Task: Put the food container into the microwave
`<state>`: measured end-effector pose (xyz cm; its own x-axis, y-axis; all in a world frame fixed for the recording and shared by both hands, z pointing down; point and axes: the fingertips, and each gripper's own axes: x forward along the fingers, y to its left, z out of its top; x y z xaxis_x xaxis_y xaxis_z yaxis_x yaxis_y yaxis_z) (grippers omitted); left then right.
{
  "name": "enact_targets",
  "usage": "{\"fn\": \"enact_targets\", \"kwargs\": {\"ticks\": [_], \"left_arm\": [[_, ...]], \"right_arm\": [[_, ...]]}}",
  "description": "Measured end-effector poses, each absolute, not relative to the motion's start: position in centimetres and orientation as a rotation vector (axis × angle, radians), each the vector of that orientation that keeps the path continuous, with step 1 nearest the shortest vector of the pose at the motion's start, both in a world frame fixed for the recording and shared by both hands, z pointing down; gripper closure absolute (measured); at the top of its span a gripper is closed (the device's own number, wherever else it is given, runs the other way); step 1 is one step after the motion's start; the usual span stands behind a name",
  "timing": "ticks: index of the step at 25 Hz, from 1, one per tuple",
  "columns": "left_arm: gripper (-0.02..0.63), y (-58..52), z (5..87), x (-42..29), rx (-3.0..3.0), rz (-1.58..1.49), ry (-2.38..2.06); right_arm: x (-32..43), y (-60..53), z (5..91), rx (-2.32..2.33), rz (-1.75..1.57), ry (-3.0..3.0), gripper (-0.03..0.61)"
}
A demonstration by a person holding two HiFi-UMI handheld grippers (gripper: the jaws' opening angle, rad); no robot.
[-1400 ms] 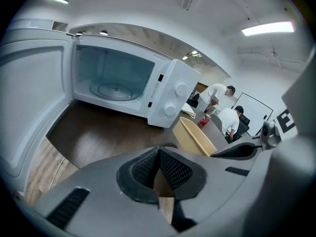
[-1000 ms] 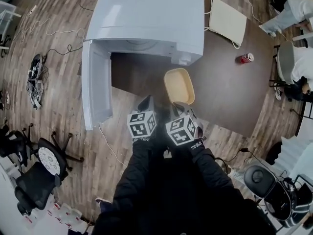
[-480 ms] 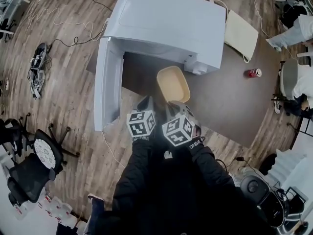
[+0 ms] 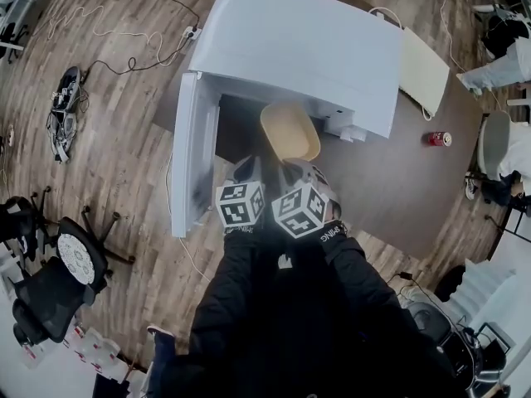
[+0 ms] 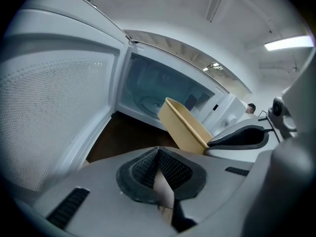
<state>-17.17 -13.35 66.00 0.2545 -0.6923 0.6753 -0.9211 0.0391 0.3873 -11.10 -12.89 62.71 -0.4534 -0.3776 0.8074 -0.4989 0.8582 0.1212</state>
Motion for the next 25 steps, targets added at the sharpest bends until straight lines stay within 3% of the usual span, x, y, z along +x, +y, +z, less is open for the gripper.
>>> {"fn": "enact_targets", "kwargs": {"ticks": [25], "left_arm": [[0.581,-20.7,68.0,-20.0,1.681,0.343,-1.497]], "right_arm": [[-14.6,-25.8,65.2,0.67,0.055,-2.055,0.543]]}}
